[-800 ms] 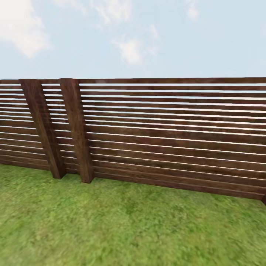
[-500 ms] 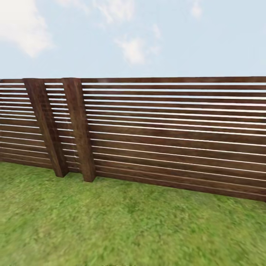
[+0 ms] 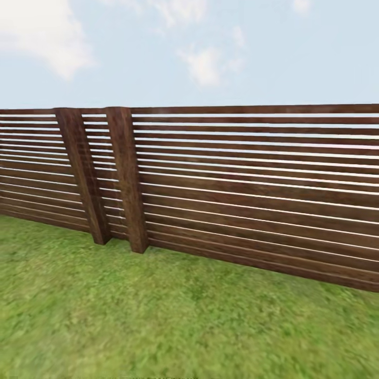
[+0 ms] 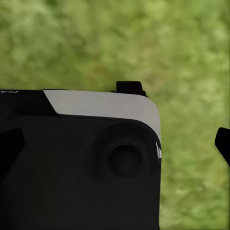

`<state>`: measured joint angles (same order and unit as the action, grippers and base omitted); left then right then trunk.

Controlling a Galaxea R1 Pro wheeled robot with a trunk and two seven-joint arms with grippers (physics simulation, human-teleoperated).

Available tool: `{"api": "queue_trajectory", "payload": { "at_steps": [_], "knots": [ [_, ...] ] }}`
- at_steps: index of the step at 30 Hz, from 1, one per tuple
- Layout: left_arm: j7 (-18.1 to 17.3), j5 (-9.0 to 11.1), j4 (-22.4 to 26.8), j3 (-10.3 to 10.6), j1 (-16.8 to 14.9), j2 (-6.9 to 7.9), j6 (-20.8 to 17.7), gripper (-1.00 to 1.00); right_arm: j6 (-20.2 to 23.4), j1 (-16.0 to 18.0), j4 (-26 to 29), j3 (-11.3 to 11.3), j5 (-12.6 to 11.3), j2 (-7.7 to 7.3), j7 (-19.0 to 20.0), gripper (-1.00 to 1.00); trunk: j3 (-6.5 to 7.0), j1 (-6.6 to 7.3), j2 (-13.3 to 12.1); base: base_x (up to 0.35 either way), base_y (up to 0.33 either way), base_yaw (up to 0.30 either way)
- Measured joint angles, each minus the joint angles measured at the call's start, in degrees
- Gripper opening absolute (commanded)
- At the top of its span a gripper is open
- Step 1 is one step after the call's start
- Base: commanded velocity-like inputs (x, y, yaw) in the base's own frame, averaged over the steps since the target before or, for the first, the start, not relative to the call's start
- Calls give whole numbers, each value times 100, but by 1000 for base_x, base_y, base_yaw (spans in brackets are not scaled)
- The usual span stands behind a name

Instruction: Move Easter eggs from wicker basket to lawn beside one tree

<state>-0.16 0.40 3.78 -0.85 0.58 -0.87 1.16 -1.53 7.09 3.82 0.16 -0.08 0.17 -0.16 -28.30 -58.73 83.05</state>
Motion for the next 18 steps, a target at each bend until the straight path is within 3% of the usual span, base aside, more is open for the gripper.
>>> {"api": "queue_trajectory", "payload": {
  "at_steps": [5, 13, 14, 15, 18],
  "knots": [
    [0, 0, 6, 8, 0, 2, 0, 100, 9, 0, 0, -7, -9, -6, 0, 100, -41, 0, 0, 0, 0, 142],
    [13, -20, 21, 5, 0, 125, 0, 100, 3, 0, 0, -8, -15, -5, 10, 100, -110, 0, 0, 0, 0, 126],
    [22, -33, 25, 11, 0, 377, 0, 100, 6, 0, 0, -8, -9, -7, 16, 100, -118, 0, 0, 0, 0, 112],
    [23, -40, 25, 14, 0, 472, 0, 100, 7, 0, 0, -8, -9, -11, 16, 100, -127, 0, 0, 0, 0, 111],
    [24, -51, 21, 19, 0, 593, 0, 100, 8, 0, 0, -8, -16, -17, 23, 100, -153, 0, 0, 0, 0, 111]
  ]
}}
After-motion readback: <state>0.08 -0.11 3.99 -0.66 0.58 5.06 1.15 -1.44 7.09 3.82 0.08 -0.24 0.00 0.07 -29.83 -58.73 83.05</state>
